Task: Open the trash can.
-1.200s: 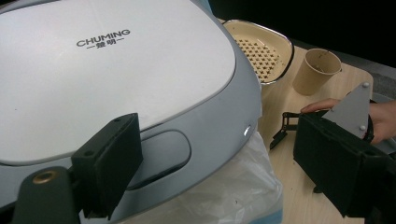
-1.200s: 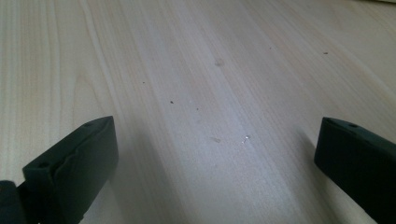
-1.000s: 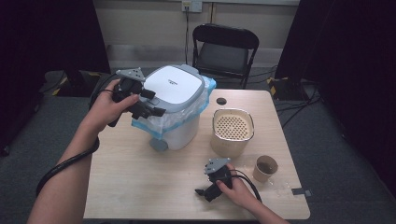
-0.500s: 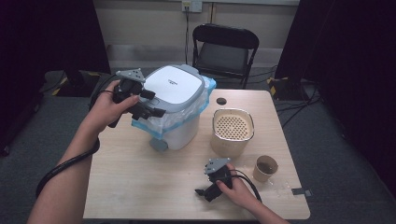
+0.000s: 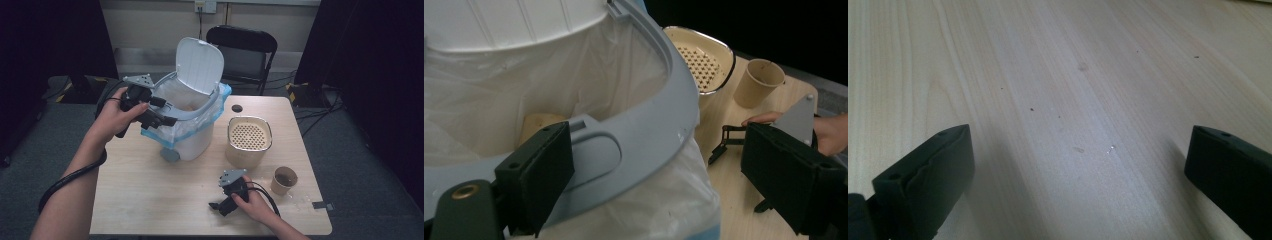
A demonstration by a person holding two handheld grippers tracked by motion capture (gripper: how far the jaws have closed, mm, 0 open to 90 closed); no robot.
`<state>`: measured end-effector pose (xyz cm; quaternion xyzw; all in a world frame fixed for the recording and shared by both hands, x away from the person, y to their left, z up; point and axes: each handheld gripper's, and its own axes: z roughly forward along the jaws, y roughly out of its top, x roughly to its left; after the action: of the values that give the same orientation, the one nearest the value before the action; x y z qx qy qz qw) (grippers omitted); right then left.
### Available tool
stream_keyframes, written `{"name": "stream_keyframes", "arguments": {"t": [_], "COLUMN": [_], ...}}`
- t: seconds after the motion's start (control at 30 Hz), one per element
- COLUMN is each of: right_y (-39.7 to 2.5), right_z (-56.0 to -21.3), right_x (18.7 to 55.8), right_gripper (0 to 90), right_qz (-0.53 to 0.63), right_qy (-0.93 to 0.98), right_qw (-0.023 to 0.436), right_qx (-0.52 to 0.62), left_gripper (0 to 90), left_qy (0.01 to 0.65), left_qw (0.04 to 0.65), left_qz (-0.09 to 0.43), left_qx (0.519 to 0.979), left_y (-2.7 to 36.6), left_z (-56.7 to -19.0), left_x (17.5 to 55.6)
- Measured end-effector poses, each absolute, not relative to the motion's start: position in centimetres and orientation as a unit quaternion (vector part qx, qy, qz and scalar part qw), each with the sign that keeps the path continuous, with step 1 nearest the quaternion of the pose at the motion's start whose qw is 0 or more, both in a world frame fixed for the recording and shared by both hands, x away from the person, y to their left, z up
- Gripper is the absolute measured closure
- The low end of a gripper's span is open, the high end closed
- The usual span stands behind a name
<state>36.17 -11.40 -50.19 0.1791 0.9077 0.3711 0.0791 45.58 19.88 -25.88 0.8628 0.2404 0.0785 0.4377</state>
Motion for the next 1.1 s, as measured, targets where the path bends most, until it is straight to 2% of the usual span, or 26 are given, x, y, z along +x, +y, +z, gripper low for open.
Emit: {"name": "stream_keyframes", "arguments": {"t": [0.23,0.6,1.1], "right_y": [-11.4,-11.4,-11.4], "right_z": [-50.2,-50.2,-50.2], "right_x": [36.1,36.2,36.2], "right_gripper": [0.0,0.0,0.0], "right_qz": [0.371,0.371,0.373], "right_qy": [0.908,0.908,0.907], "right_qw": [0.079,0.078,0.081], "right_qx": [0.18,0.18,0.179], "left_gripper": [15.5,15.6,15.6], "left_qy": [0.236,0.215,0.19], "left_qw": [0.419,0.435,0.448], "left_qz": [0.091,0.091,0.072], "left_qx": [0.872,0.87,0.871], "left_y": [19.7,20.1,19.0], "left_z": [-25.5,-25.4,-28.9], "left_x": [45.0,42.9,40.0]}}
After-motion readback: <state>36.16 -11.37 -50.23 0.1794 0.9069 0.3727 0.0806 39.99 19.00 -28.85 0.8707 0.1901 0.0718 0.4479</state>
